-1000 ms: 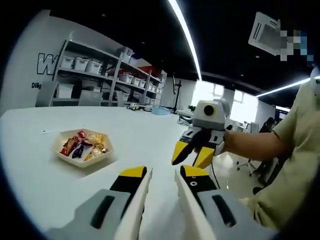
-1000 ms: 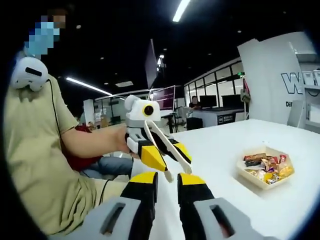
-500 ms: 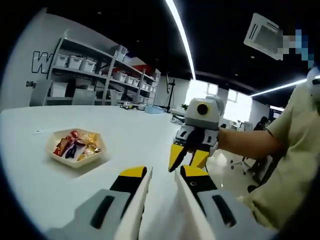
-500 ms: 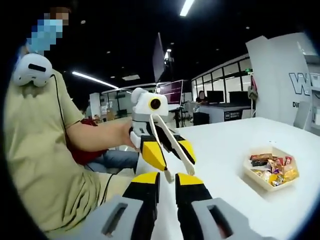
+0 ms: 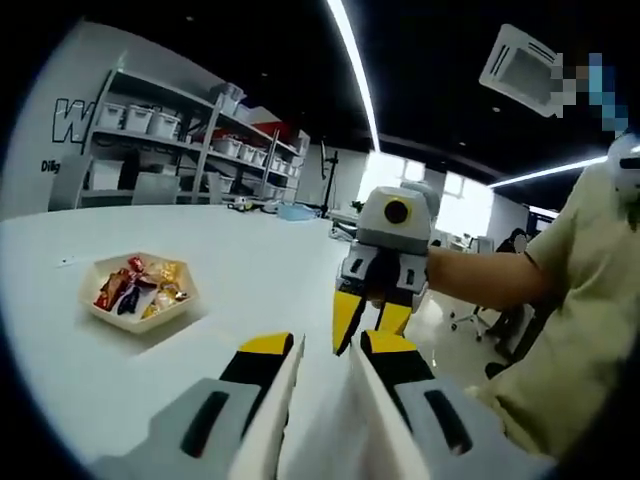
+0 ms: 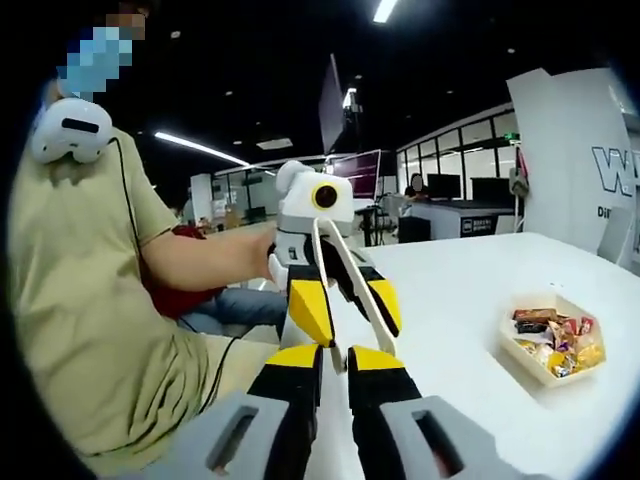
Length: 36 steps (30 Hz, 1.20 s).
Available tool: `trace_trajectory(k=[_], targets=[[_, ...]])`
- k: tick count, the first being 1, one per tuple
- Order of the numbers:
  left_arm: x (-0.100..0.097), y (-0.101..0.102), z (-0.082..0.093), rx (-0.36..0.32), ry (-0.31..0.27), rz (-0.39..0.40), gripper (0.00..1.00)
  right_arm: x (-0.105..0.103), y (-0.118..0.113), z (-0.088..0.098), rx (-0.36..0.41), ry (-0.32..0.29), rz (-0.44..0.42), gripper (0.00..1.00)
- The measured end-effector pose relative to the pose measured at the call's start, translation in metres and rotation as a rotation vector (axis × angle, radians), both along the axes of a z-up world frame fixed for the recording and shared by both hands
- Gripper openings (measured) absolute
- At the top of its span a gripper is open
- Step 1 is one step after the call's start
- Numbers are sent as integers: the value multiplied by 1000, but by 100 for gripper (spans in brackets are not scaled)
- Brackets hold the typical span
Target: Place the target food into the container with the food tongs after gripping and lifting it, then release it inside without dropping or visibly crushing the food.
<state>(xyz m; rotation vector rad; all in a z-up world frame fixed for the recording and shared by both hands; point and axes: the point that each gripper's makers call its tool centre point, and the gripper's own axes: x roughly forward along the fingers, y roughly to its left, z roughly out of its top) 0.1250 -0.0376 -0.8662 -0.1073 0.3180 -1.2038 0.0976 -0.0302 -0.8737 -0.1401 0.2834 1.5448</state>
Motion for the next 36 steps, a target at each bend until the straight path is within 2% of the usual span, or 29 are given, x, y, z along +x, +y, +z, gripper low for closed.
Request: trace_trajectory(k=[23,36], targets=[[-8,-8,-6,25,22,-50,25,-11,2,-8,-31,-20,43,4],[-10,-10,-6,39,1,-66,25,-12,2,-10,-33,-17,49,4]])
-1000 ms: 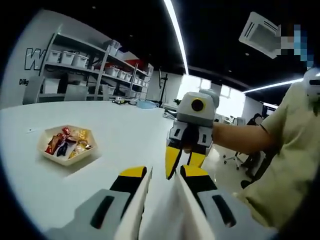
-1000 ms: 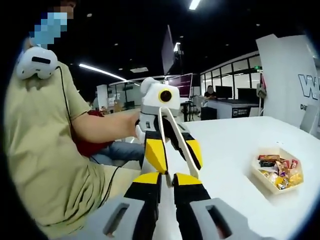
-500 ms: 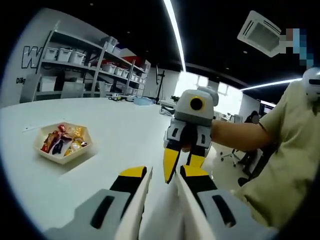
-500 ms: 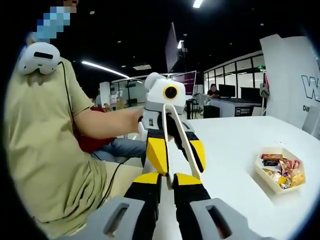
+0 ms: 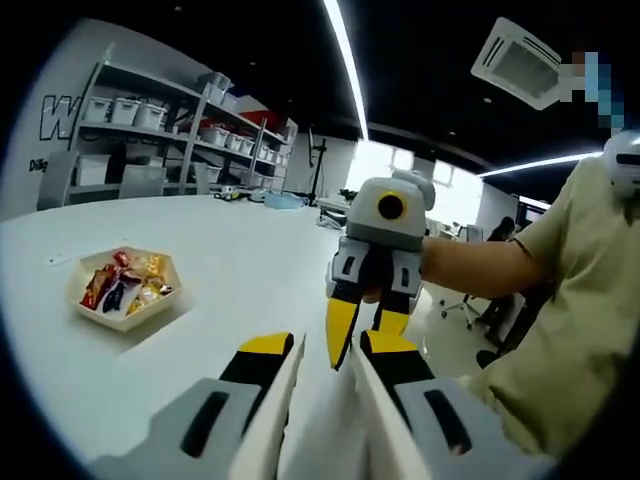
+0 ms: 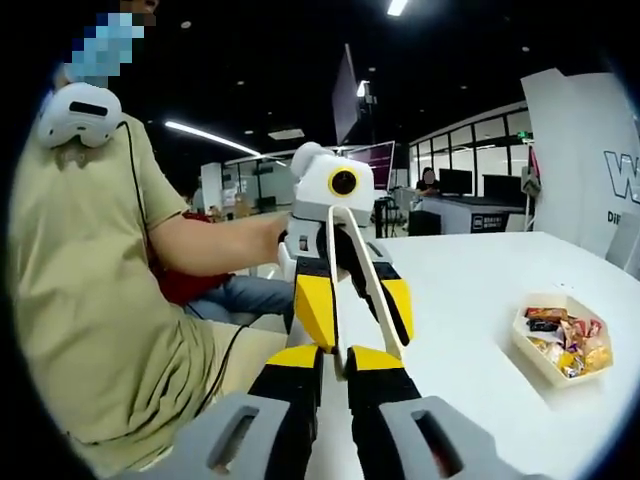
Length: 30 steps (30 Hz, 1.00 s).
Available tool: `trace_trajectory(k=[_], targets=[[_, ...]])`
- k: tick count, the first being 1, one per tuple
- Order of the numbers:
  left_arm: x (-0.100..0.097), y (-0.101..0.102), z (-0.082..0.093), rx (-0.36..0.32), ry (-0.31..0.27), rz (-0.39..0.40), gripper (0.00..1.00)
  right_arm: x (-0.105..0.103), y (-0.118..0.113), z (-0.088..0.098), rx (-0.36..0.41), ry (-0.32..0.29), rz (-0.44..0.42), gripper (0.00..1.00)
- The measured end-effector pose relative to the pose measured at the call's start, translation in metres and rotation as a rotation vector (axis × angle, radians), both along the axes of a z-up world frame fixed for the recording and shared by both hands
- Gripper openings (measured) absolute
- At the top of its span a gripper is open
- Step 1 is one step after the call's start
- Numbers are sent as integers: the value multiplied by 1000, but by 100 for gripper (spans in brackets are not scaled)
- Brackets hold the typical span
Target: Place the target food into the container with the food tongs after gripping and lifting it, then release it inside without dropping or visibly crushing the food.
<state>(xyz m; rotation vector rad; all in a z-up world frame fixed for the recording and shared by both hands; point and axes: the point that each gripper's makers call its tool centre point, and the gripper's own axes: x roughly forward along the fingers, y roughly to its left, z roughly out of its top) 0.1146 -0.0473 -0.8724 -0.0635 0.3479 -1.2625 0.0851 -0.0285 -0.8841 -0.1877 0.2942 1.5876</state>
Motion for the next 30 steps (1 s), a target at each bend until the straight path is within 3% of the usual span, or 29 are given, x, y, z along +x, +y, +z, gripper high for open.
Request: trace_trajectory(k=[4,9,15,25,30], targets=[[-1,-2,1,6,-56,-19,25,-1,-2,-1,-3,0,4,4],[0,-3,2,5,-74,-25,25,-1,-3,-1,-4,-17,7,3],[-2,-4,0,7,-75,-36,25,-3,-4,-3,-11,-30,18,2],[-5,-5,1,-41,-13,-45,25,-5,-5,-3,-5,-70,32,0],[-6,-7,1,-36,-34,-54,25,-6,-7,-2,0,-60,33,0]])
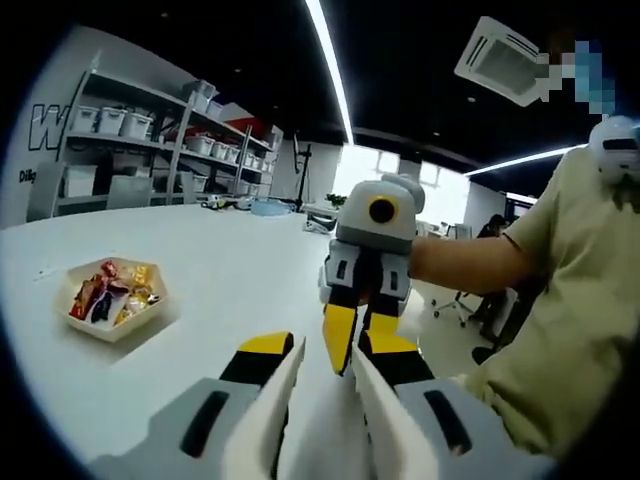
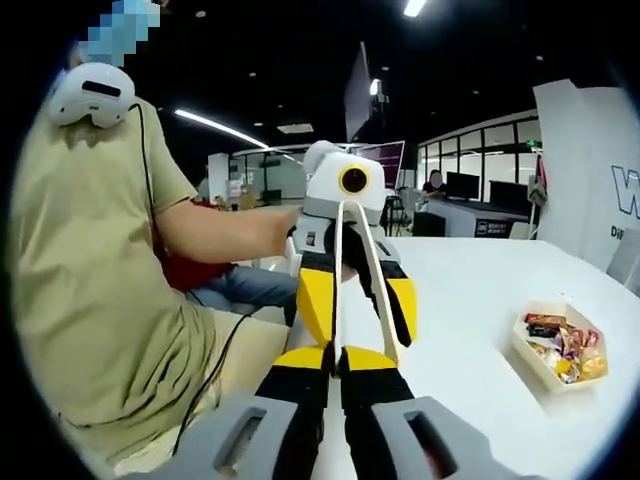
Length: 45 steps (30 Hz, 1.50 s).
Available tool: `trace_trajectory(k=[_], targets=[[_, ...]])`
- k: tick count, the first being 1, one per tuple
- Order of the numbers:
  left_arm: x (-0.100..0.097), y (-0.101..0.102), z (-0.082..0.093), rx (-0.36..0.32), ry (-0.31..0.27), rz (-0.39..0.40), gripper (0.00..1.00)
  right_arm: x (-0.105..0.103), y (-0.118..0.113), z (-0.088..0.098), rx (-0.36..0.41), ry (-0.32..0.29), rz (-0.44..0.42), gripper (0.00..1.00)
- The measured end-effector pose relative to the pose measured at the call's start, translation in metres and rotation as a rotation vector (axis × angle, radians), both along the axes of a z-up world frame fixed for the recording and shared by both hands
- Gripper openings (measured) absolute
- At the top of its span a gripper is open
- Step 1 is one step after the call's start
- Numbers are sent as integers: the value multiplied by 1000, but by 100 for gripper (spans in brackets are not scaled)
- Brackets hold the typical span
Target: Place the target food into the container with the food tongs after gripping and lifting it, then release it inside without dropping or visibly crushing the food.
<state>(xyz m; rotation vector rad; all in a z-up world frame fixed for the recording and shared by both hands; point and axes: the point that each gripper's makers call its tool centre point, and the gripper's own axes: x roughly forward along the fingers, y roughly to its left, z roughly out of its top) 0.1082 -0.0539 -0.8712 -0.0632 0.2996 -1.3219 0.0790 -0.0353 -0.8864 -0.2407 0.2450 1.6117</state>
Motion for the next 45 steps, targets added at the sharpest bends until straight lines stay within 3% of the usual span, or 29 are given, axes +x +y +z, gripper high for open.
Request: trace_trajectory(k=[11,23,35,45], targets=[[1,-2,2,-4,-28,7,23,3,-1,0,16,51,-24,0],[-1,-5,2,-8,-26,-12,25,-1,1,-3,13,42,0,0],[-3,-5,1,-5,-32,-18,28,-6,1,-3,37,98,6,0],[-1,-5,-1,11,-45,-7,29,-5,0,-5,43,102,-5,0]])
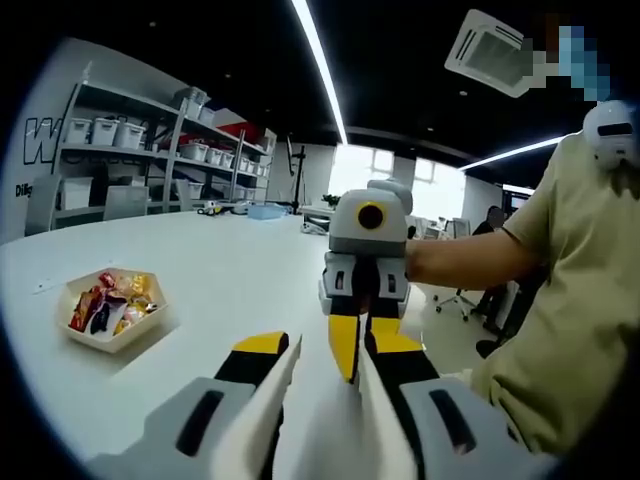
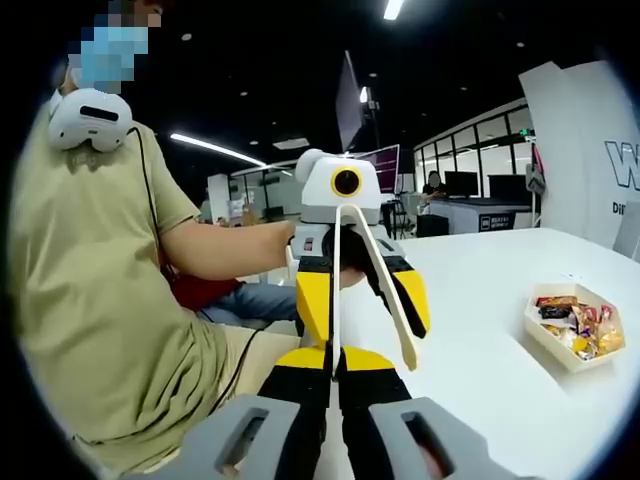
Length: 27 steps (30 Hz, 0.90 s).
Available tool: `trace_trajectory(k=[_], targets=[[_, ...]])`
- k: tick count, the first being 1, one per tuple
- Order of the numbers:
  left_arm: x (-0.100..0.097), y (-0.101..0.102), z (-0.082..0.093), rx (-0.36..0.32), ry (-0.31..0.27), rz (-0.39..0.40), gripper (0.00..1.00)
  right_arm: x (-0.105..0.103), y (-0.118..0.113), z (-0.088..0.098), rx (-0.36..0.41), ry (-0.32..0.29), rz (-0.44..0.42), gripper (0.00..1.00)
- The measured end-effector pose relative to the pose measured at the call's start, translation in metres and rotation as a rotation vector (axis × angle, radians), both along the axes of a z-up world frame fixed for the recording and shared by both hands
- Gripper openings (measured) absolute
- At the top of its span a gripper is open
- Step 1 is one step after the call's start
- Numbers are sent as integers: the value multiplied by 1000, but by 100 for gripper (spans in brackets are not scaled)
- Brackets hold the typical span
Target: Place the target food into the container with the food tongs after gripping and lifting it, then release it inside without dropping or visibly crushing the food.
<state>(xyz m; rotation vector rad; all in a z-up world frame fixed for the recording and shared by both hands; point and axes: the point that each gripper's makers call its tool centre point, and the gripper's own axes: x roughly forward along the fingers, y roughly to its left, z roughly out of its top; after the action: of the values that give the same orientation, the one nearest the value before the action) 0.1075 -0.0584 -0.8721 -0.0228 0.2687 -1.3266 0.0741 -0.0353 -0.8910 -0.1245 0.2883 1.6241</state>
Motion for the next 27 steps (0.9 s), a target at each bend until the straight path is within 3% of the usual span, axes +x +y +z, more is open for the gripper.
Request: trace_trajectory(k=[27], targets=[[1,14,3,4,-32,31,28,3,-9,-1,6,8,-14,0]])
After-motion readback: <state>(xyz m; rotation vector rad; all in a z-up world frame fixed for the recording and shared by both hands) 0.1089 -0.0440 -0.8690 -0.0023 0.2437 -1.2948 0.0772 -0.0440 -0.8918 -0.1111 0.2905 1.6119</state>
